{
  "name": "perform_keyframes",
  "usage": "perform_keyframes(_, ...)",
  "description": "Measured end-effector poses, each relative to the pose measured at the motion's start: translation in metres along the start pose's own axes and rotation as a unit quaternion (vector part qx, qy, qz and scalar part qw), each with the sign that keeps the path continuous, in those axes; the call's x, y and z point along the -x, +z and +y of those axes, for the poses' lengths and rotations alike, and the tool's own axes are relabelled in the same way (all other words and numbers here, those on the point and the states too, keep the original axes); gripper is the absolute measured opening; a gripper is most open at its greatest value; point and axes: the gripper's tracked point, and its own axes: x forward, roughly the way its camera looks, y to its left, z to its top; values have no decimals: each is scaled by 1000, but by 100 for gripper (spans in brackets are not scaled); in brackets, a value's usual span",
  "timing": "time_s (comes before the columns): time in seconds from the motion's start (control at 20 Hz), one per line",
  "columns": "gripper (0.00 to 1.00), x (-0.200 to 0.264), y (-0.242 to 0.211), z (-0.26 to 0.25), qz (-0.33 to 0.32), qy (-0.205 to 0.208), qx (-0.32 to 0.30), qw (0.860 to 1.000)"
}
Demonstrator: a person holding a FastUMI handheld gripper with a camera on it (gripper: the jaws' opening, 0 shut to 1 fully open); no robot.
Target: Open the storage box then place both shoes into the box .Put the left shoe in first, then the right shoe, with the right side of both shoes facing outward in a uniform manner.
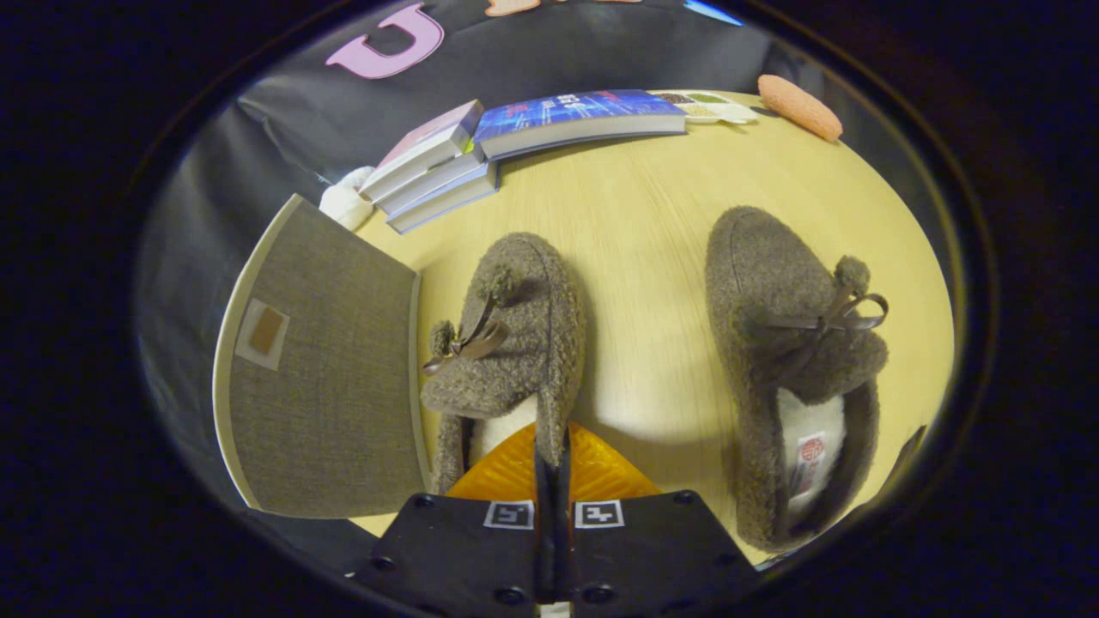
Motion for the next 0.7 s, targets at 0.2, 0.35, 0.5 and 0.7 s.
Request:
perform_keyframes(0.2, 4, 0, 1, -1, -12, 35, -68, 997)
perform_keyframes(0.35, 3, 0, 1, -2, -13, 56, -99, 993)
perform_keyframes(0.5, 4, 1, 1, -2, -13, 70, -131, 989)
perform_keyframes(0.7, 4, 12, 7, 17, -18, 125, -196, 972)
